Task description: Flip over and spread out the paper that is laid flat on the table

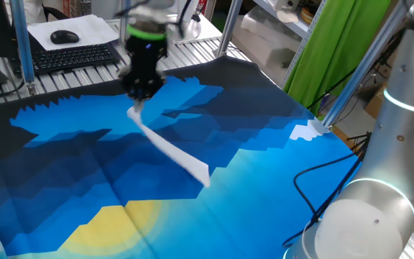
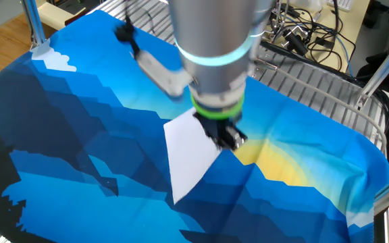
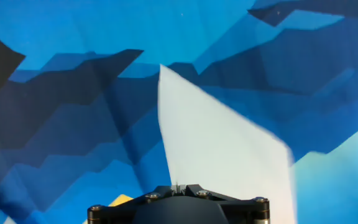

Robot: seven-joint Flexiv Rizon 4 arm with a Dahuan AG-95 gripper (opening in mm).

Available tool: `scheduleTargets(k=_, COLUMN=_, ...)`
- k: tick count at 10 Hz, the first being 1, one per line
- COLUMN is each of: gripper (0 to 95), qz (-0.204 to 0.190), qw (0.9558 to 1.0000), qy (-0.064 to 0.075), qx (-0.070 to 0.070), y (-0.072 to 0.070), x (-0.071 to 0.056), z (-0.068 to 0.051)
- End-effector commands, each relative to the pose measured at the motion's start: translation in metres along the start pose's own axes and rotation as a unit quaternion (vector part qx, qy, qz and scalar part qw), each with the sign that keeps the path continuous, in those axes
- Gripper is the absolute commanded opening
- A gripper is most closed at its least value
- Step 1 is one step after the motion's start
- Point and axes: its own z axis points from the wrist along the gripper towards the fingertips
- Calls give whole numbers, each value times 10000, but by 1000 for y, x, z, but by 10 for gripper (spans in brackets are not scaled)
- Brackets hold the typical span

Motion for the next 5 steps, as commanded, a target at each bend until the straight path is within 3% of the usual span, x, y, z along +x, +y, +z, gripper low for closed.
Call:
scheduleTargets(k=1, gripper=0, qz=6, qw=9998, qy=-178, qx=39, y=10, x=-7, z=17)
scheduleTargets(k=2, gripper=0, qz=20, qw=9998, qy=-201, qx=45, y=12, x=-9, z=22)
scheduleTargets(k=3, gripper=380, qz=85, qw=9996, qy=-256, qx=80, y=16, x=-12, z=30)
scheduleTargets(k=5, gripper=380, qz=66, qw=9996, qy=-255, qx=113, y=20, x=-16, z=38)
